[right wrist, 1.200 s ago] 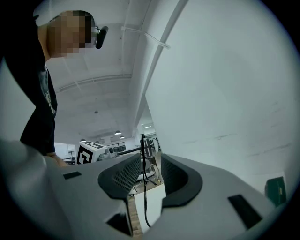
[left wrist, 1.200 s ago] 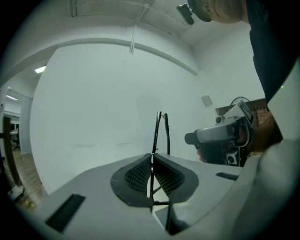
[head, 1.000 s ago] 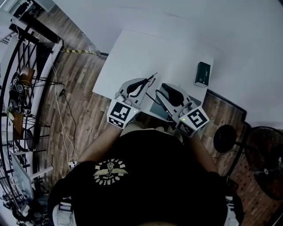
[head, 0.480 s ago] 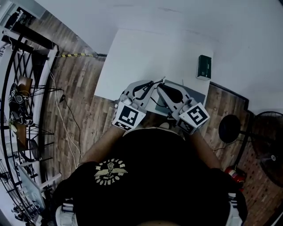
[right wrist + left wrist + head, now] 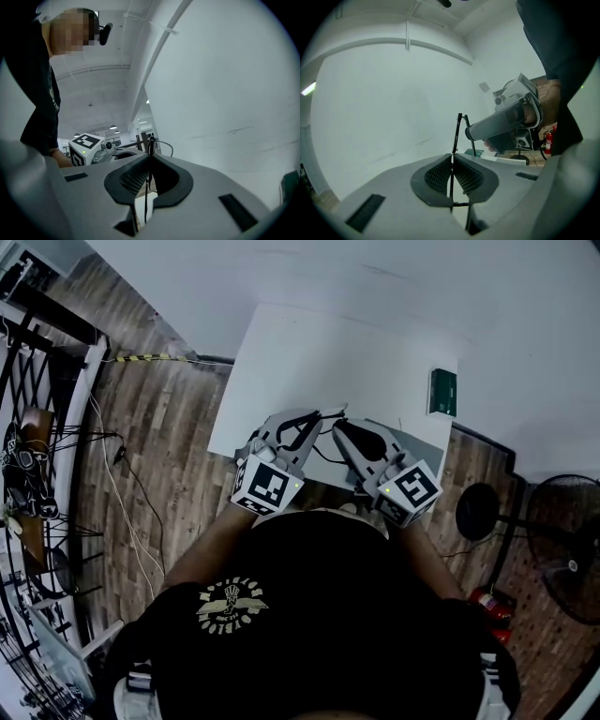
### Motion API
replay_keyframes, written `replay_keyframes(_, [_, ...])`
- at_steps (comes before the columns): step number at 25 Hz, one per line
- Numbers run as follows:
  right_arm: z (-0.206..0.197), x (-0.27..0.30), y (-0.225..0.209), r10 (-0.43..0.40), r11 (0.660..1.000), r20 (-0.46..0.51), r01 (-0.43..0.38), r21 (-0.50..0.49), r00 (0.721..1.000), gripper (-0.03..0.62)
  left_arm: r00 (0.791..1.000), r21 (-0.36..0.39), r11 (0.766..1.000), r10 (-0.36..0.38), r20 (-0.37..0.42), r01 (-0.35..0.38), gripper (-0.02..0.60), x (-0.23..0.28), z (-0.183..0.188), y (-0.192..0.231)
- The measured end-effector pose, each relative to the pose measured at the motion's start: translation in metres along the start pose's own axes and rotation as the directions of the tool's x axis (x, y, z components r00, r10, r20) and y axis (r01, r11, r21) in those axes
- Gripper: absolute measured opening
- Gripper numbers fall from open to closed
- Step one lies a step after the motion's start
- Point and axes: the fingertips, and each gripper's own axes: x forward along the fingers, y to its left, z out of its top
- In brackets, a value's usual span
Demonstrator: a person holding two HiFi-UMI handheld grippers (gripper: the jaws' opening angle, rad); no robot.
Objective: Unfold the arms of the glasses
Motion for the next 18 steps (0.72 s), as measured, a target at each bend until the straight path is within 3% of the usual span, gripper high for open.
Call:
replay_keyframes(7, [-0.015, 0.030, 0.007, -0.049, 0.998, -0.029, 0.048, -0.034, 0.998, 0.018, 0.999, 0.017, 0.999, -0.041, 0.031, 0.041, 0.021, -0.017, -0.010, 0.035])
replay_keyframes(12, [-0.016, 0.040, 0.011, -0.089, 0.995, -0.033, 0.088, -0.045, 0.995, 0.018, 0.993, 0.098, 0.991, -0.103, 0.061, 0.096, 0.021, -0.020, -0.023, 0.045])
replay_keyframes(18, [-0.016, 0.036, 0.010, -0.127, 0.991, -0.043, 0.124, -0.056, 0.991, 0.018, 0.984, 0.142, 0.977, -0.169, 0.060, 0.159, 0.021, -0.017, -0.020, 0.045])
